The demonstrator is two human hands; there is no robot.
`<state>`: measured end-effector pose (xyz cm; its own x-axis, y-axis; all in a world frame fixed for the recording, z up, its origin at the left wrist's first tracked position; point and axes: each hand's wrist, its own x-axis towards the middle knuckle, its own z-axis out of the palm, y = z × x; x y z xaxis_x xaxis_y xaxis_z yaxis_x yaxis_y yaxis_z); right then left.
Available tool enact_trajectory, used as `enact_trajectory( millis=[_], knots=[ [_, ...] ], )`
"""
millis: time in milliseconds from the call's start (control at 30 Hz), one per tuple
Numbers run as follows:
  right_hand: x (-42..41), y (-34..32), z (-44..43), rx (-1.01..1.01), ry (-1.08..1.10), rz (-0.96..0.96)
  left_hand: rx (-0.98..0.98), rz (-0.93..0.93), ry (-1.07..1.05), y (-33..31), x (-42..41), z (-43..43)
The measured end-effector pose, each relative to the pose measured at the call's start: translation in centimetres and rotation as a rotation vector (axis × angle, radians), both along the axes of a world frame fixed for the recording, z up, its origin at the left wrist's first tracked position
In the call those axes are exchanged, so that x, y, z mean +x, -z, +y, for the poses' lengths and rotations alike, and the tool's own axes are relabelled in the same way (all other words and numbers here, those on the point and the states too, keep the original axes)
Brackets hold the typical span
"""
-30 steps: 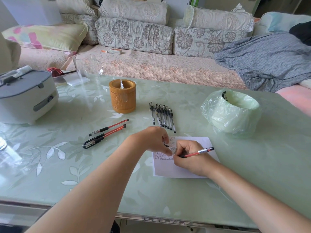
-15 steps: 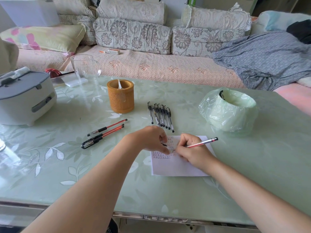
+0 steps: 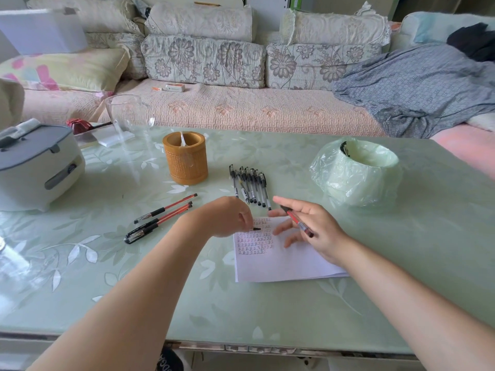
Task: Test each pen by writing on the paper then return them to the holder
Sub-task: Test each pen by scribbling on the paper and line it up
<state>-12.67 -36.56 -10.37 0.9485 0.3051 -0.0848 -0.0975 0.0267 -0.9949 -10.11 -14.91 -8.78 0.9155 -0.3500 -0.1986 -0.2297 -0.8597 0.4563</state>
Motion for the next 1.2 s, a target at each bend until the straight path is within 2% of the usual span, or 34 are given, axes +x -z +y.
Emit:
enact_trajectory(
  millis=[100, 167, 400, 467, 600, 833, 1000, 1100, 1200],
  knots=[
    [0.5, -0.8, -0.4, 0.07, 0.0, 0.049, -0.02, -0.016, -0.022, -0.4, 0.2, 0.1],
    [0.7, -1.0, -0.5, -0.004, -0.004, -0.006, -0.033, -0.023, -0.037, -0.6, 0.4, 0.1],
    [1.3, -0.6, -0.4, -0.748, 0.09, -0.386, -0.047, -0.028, -0.047, -1.1, 0.1, 0.2],
    [1.0, -0.7, -0.3, -0.882, 0.096, -0.434, -0.051, -0.018, -0.05, -1.1, 0.1, 0.1],
    [0.5, -1.3, -0.1, -0.955, 0.069, -0.469, -0.077, -0.008, -0.042, -1.0, -0.1, -0.2],
    [0.5, -0.9, 0.2, -0.968, -0.05, -0.557, -0.141, -0.004, -0.021, -1.3, -0.8, -1.1],
    [-0.1, -0.9, 0.0, -1.268, -0.11, -0.81, -0.221, 0.088, -0.012, -1.1, -1.3, -2.5],
    [-0.4, -0.8, 0.1, -1.412, -0.087, -0.863, -0.271, 0.156, -0.023, -0.9, -1.8, -3.0],
    [-0.5, -0.6, 0.2, -1.466, -0.08, -0.877, -0.325, 0.242, -0.013, -0.8, -2.3, -3.5]
  ],
)
